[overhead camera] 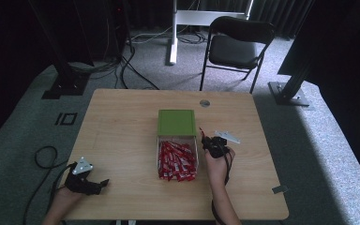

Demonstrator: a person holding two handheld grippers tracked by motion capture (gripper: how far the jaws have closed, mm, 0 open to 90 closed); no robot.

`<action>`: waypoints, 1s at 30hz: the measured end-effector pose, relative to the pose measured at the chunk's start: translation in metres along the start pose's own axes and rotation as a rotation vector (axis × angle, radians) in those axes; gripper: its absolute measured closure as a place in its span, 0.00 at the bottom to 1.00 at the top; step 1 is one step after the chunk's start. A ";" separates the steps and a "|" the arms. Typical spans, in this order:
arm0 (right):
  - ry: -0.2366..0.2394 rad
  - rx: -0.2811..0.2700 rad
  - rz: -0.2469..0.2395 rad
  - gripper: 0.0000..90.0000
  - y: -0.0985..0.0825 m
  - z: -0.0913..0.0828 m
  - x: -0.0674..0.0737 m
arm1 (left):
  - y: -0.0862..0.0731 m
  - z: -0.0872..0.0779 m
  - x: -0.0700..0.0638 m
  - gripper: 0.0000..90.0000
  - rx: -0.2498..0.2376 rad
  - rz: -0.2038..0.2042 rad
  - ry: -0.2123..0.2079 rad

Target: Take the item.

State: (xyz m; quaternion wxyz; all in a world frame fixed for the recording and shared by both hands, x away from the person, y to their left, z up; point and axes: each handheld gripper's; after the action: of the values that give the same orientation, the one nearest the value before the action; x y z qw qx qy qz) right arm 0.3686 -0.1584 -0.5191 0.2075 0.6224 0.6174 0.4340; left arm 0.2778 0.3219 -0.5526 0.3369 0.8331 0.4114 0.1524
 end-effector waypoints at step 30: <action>-0.024 0.119 -0.007 0.79 -0.020 0.031 -0.003 | 0.000 0.000 0.000 0.02 0.001 0.001 0.000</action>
State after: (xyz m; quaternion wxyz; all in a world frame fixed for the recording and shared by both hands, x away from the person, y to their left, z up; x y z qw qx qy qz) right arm 0.3815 -0.1499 -0.5523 0.1789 0.6368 0.6418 0.3881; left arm 0.2778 0.3219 -0.5525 0.3363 0.8334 0.4113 0.1522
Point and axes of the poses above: each handheld gripper's, and its own axes: z roughly forward along the jaws, y roughly out of its top, x roughly to its left, and after that the axes turned 3 degrees about -y, right-handed
